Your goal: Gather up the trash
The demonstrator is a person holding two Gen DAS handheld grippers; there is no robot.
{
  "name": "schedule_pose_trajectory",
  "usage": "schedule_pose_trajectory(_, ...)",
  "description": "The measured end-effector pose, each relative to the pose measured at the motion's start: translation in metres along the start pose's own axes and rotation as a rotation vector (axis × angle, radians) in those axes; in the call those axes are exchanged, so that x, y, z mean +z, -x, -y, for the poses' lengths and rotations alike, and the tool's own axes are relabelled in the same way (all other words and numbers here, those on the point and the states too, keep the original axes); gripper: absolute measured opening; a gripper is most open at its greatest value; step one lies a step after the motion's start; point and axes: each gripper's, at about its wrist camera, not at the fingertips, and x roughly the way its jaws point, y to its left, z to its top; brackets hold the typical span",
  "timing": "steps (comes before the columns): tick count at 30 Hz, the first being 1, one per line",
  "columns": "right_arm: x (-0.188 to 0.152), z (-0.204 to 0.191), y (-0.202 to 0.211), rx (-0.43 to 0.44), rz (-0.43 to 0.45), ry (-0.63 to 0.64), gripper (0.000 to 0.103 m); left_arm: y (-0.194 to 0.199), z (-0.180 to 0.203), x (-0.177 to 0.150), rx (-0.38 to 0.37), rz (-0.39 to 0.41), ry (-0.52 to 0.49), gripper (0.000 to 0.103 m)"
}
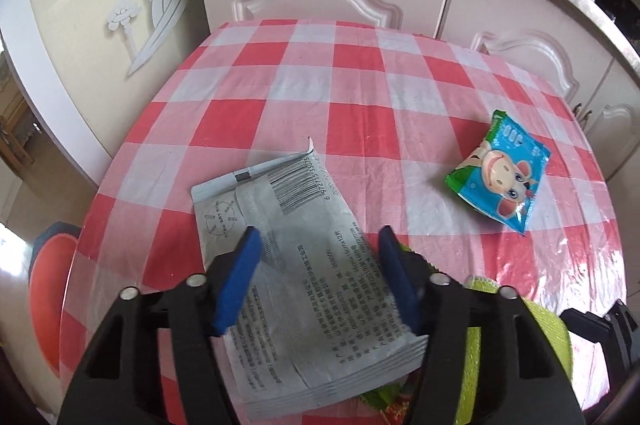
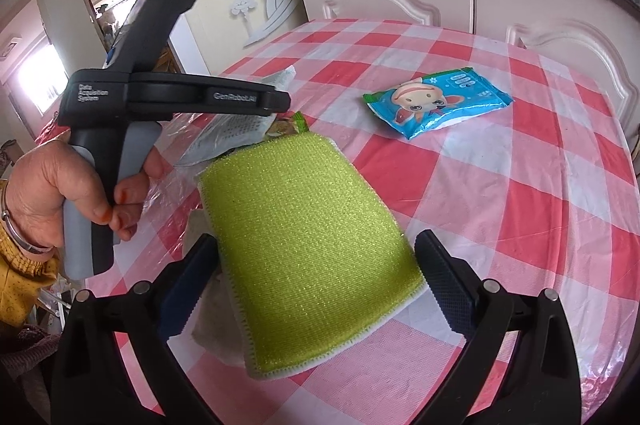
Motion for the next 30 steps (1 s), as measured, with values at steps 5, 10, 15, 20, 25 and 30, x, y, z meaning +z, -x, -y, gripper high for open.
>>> schedule_pose_trajectory(5, -0.001, 0.001, 0.003, -0.001, 0.011, -0.015, 0.092, 0.009, -0.006, -0.004, -0.049, 0.008, -0.002, 0.043)
schedule_pose_trajectory(10, -0.002, 0.000, 0.006, -0.010, 0.023, -0.019, 0.085, 0.015, -0.013, -0.008, -0.086, 0.011, 0.016, 0.033)
schedule_pose_trajectory(15, -0.002, 0.003, 0.011, -0.043, 0.047, -0.050, 0.081, 0.018, -0.021, -0.012, -0.119, 0.011, 0.042, 0.027)
schedule_pose_trajectory(20, 0.003, 0.015, 0.022, -0.050, 0.087, -0.106, 0.077, 0.019, -0.032, -0.019, -0.142, 0.004, 0.063, 0.024)
schedule_pose_trajectory(25, 0.005, 0.023, 0.025, -0.062, 0.101, -0.141, 0.071, 0.023, -0.041, -0.027, -0.170, 0.001, 0.043, 0.033)
schedule_pose_trajectory(30, 0.006, 0.025, 0.026, -0.069, 0.109, -0.157, 0.070, 0.037, -0.048, -0.031, -0.110, 0.066, -0.004, 0.088)
